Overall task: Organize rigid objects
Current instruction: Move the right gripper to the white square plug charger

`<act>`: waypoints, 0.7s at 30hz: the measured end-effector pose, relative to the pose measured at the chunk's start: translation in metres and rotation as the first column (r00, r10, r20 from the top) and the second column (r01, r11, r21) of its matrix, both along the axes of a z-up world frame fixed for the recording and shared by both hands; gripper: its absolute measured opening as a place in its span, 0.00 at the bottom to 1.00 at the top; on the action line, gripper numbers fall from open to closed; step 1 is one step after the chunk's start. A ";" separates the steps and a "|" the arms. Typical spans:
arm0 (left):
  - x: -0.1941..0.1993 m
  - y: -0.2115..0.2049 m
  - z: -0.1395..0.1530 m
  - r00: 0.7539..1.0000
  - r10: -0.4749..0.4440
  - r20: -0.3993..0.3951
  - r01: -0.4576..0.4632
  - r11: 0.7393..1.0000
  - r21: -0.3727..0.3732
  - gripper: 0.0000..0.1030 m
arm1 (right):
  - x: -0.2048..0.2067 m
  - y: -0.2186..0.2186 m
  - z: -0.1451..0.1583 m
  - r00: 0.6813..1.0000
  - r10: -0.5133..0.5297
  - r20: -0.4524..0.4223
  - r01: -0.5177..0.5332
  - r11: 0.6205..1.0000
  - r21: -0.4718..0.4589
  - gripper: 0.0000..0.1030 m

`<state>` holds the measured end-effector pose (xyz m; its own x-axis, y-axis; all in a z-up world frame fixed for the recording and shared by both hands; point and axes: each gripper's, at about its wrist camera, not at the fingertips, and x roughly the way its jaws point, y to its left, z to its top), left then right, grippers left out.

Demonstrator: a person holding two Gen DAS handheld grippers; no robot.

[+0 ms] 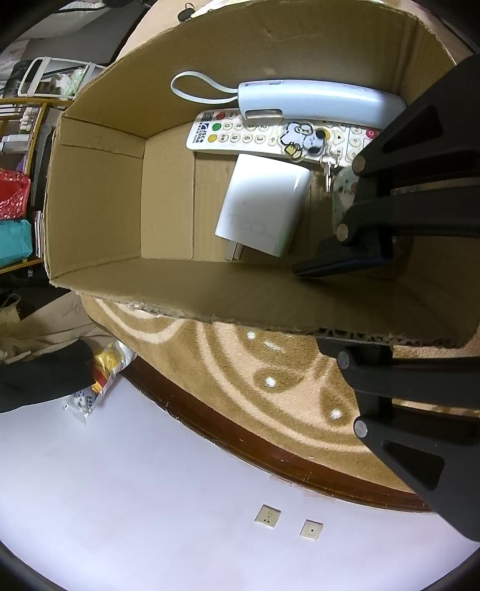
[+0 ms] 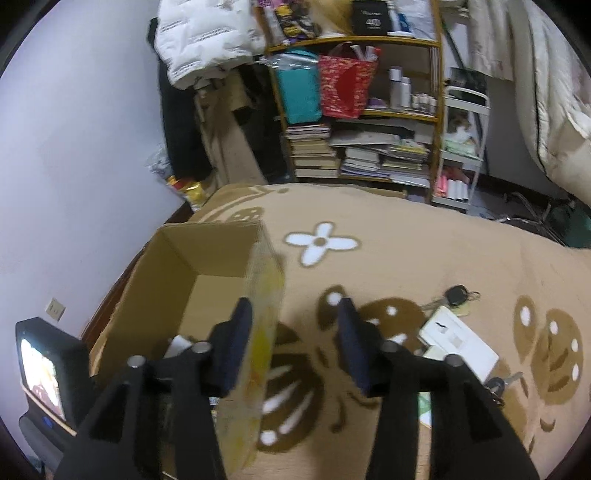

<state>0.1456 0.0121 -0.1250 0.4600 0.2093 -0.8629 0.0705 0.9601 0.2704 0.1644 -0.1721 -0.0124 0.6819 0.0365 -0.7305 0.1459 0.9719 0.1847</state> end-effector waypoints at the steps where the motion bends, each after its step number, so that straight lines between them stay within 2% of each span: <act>1: 0.000 0.000 0.000 1.000 0.000 -0.001 0.000 1.000 -0.001 0.22 | -0.001 -0.003 -0.001 1.000 -0.009 -0.004 0.009 1.000 0.001 0.56; 2: 0.000 0.000 0.000 1.000 0.001 -0.001 -0.001 1.000 -0.001 0.22 | -0.002 -0.010 -0.002 1.000 -0.022 -0.009 0.022 1.000 0.002 0.59; 4: 0.000 0.000 0.000 1.000 0.002 -0.002 -0.002 1.000 -0.001 0.22 | -0.004 -0.020 -0.006 0.999 -0.046 -0.019 0.046 0.999 0.010 0.72; 6: 0.001 0.000 0.000 1.000 0.002 -0.004 -0.002 1.000 -0.003 0.22 | -0.006 -0.032 -0.012 0.996 -0.084 -0.038 0.084 0.996 0.021 0.80; 9: 0.001 0.000 0.000 1.000 0.001 -0.004 -0.001 1.000 -0.002 0.22 | -0.008 -0.050 -0.021 0.987 -0.140 -0.076 0.143 0.989 0.032 0.87; 13: 0.001 0.000 0.000 1.000 0.001 -0.005 -0.001 1.000 -0.002 0.22 | -0.011 -0.072 -0.037 0.970 -0.209 -0.127 0.215 0.976 0.039 0.92; 16: 0.001 0.000 -0.001 1.000 -0.001 -0.006 0.001 1.000 -0.003 0.22 | -0.013 -0.088 -0.052 0.955 -0.249 -0.161 0.265 0.960 0.087 0.92; 21: 0.001 0.000 -0.002 1.000 -0.001 -0.008 0.001 1.000 -0.004 0.22 | -0.014 -0.100 -0.072 0.936 -0.288 -0.204 0.309 0.948 0.078 0.92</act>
